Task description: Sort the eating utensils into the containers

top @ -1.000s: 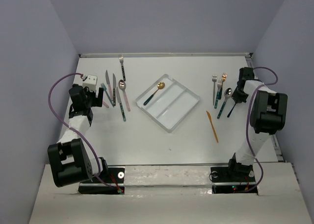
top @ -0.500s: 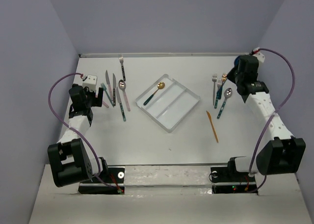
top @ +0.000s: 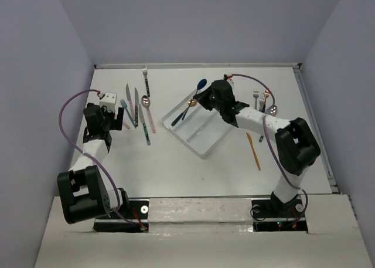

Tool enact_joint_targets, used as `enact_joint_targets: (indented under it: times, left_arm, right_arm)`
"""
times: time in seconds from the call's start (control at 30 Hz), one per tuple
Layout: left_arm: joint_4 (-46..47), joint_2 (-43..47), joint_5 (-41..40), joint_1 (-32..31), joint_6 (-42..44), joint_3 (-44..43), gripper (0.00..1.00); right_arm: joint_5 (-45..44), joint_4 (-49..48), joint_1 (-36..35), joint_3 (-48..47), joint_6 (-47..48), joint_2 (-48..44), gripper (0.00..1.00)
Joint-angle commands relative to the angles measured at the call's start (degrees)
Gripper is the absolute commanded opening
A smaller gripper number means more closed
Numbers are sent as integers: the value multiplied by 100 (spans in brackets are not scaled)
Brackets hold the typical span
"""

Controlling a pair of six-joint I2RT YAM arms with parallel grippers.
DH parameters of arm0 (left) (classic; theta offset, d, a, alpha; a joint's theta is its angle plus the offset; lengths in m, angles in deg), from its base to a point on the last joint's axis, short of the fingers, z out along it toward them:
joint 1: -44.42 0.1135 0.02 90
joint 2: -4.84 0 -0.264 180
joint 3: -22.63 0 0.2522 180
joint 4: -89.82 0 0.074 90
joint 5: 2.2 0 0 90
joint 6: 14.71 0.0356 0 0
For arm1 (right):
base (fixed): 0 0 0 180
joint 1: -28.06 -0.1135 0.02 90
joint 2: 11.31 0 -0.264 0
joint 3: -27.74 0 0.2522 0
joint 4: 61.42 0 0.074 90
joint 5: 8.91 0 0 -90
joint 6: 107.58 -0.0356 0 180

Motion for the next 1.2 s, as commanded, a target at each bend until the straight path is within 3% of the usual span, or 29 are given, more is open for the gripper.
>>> enact_joint_targets:
  times: [0.0, 0.3, 0.6, 0.77, 0.97, 1.17]
  left_arm:
    - [266, 141, -73, 6, 100, 58, 99]
    - [336, 115, -81, 6, 135, 101, 99]
    - [433, 106, -116, 6, 152, 154, 99]
    - [450, 106, -125, 6, 161, 154, 99]
    - [459, 106, -143, 6, 161, 154, 99]
    - [468, 89, -108, 6, 170, 163, 99]
  right_arm:
    - [214, -620, 51, -698, -1092, 692, 0]
    - [451, -60, 51, -1411, -2025, 1765, 0]
    - [469, 390, 51, -1412, -2156, 1915, 1]
    - [416, 417, 51, -1332, -2104, 1871, 23]
    - [609, 434, 51, -1622, -1657, 1915, 39]
    - [741, 391, 51, -1912, -515, 1513, 41]
